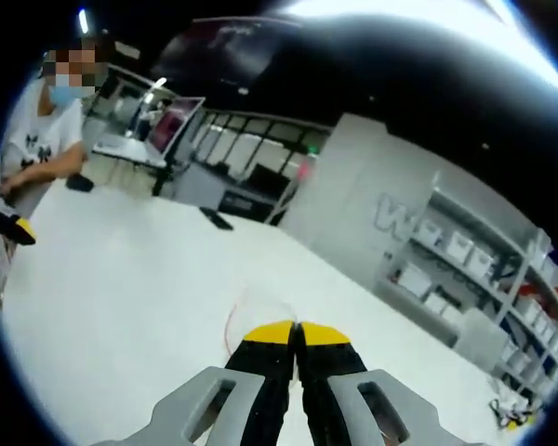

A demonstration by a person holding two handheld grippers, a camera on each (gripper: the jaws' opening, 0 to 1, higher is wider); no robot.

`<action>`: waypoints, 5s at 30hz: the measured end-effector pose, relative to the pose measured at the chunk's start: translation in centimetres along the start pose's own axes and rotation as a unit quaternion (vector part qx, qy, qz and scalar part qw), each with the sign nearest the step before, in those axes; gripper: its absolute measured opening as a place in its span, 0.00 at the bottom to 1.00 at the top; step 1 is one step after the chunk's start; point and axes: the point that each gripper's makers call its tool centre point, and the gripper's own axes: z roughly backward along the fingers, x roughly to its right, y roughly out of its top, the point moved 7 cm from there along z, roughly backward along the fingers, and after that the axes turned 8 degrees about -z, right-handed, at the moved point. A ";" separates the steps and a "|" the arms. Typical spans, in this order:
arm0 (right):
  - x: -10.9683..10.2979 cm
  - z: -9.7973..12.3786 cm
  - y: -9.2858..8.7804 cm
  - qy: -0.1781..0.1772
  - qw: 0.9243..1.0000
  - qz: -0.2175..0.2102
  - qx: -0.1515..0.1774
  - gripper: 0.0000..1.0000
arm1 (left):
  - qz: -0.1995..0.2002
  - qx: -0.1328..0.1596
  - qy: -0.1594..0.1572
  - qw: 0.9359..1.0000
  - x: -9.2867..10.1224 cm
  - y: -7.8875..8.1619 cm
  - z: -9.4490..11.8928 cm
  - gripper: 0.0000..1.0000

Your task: Open the resealable bag by pulling the two sides of the seal apart until the entire bag opening is separated and visibly accessible.

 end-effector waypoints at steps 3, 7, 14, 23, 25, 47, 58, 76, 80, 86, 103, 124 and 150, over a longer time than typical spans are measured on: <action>0.1 -0.3 -0.1 -0.001 1.000 0.000 -0.002 0.00 | 0.002 -0.001 -0.001 1.000 0.0 -0.1 -0.1 0.92; 0.3 -1.0 -0.4 0.000 1.000 -0.003 -0.007 0.00 | 0.002 -0.004 0.000 1.000 -0.2 -0.2 -0.1 0.92; 0.3 -2.1 -0.6 0.002 1.000 -0.003 -0.016 0.00 | 0.002 -0.009 0.000 1.000 -0.3 -0.4 -0.3 0.91; 0.4 -3.0 -0.8 0.003 1.000 -0.006 -0.023 0.00 | 0.006 -0.013 0.002 1.000 -0.3 -0.6 -0.3 0.91; 0.5 -3.2 -0.8 0.003 1.000 -0.006 -0.024 0.00 | 0.006 -0.013 0.003 1.000 -0.3 -0.5 -0.3 0.91; 1.0 -6.6 -0.7 0.002 0.999 0.007 -0.045 0.00 | 0.012 -0.017 0.000 1.000 -0.9 -0.6 -0.5 0.90; 1.1 -7.3 -0.4 0.000 0.999 0.015 -0.052 0.00 | 0.010 -0.019 0.000 1.000 -1.1 -0.5 -0.6 0.90; 1.1 -9.4 -0.7 0.005 0.996 0.036 -0.077 0.00 | 0.010 -0.024 0.005 1.000 -1.2 -0.6 -0.6 0.90; 1.4 -9.9 -1.0 0.004 0.996 0.037 -0.083 0.00 | 0.010 -0.025 0.007 1.000 -1.2 -0.7 -0.7 0.90; 2.2 -10.5 -1.2 -0.003 0.995 0.034 -0.091 0.00 | 0.013 -0.022 0.003 1.000 -1.1 -0.8 -0.9 0.89; 3.1 -12.2 -1.6 -0.006 0.995 -0.006 -0.097 0.00 | 0.021 -0.023 0.005 0.999 -1.9 -1.0 -1.2 0.90; 4.6 -17.3 -2.1 -0.020 0.994 -0.018 -0.102 0.00 | 0.016 -0.037 0.009 0.999 -2.4 -1.4 -1.9 0.90; 3.4 -20.1 -4.6 -0.034 0.995 -0.034 -0.091 0.00 | 0.023 -0.044 0.015 0.999 -2.8 -1.8 -1.9 0.90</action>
